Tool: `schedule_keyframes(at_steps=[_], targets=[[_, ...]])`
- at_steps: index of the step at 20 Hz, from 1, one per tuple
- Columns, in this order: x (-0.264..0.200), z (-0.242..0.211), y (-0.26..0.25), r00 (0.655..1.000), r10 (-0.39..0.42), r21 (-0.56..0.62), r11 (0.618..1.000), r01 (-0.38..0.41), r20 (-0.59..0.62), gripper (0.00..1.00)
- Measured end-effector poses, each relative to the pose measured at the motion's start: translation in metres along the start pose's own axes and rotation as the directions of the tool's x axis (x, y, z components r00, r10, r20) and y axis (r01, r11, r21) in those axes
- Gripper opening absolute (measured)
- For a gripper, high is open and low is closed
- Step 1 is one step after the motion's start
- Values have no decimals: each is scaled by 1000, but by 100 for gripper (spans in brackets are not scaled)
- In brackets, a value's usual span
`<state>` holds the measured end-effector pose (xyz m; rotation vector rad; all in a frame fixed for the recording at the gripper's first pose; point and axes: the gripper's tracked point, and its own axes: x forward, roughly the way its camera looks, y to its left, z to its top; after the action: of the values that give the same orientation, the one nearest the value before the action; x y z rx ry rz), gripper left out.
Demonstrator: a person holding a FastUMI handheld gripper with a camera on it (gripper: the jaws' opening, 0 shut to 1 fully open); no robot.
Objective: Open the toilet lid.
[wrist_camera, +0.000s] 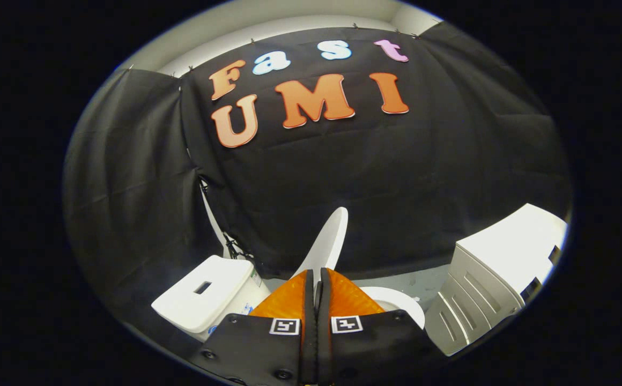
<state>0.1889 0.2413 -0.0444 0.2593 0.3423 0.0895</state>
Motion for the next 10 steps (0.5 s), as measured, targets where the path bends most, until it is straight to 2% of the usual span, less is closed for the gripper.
schedule_keyframes(at_steps=[4,10], targets=[[2,11,34,1000,28,-34,999,-28,7,8],[5,22,80,999,50,-23,999,-49,12,8]])
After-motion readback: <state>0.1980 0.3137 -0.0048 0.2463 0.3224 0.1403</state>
